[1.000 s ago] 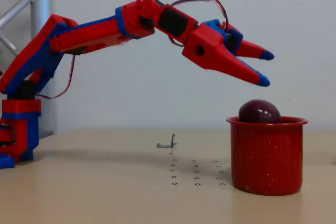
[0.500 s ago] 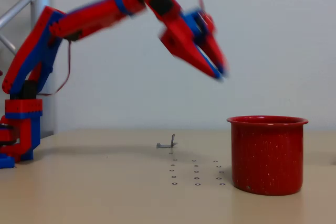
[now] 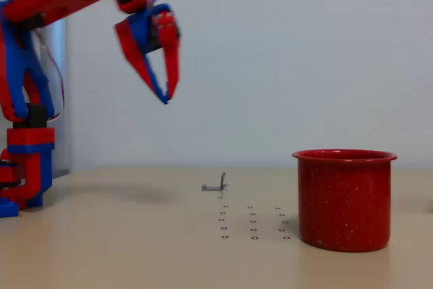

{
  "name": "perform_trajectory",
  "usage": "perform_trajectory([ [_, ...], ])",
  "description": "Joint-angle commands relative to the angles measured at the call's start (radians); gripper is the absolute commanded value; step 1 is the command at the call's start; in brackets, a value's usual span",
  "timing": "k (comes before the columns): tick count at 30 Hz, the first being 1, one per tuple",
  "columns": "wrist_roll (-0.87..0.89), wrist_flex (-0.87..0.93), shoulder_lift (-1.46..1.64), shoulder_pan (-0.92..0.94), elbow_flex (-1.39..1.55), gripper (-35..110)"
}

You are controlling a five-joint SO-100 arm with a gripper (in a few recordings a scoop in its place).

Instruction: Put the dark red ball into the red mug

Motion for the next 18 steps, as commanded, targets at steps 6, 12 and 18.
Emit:
perform_trajectory([
  [6,0.054,-0.342,0.545,-0.034,0.735,-2],
  [12,0.066,-0.532,0.922,-0.044,1.267,-2],
  [18,0.155,-0.344,1.175,-0.051,1.399,-2],
])
